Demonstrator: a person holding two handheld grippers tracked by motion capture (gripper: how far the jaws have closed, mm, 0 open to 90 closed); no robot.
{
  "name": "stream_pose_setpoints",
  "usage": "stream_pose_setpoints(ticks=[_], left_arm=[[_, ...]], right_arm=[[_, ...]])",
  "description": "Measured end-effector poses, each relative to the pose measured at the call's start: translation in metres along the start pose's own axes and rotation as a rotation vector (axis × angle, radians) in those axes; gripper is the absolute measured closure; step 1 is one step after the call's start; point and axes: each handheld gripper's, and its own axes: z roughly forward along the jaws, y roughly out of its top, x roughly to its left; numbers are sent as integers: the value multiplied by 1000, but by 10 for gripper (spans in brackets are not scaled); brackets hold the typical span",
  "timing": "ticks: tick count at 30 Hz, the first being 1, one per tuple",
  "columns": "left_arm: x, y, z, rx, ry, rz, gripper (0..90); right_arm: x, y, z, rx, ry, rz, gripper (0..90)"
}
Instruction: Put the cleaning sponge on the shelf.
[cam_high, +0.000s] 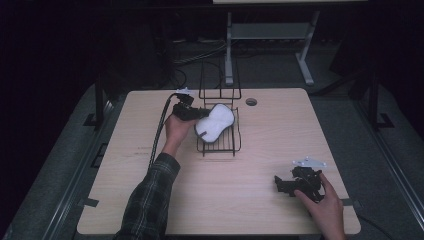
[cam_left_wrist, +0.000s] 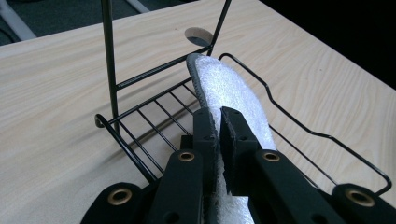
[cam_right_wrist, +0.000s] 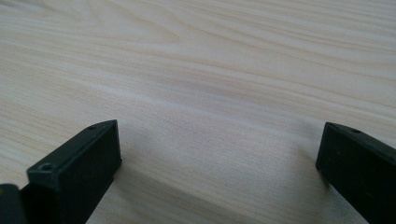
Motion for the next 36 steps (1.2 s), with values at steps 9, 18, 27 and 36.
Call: stream_pose_setpoints(ticks=[9,18,27,36], left_arm=[[-3,-2,-2,14,39,36,802],[-17,-9,-12,29,13,92,897],[-29,-24,-15,63,-3,133,897],[-36,-36,-5,96,-31,133,897]], right_arm=[[0,0,0,0,0,1,0],[0,0,0,0,0,1,0],[0,0,0,0,0,1,0],[0,0,0,0,0,1,0]])
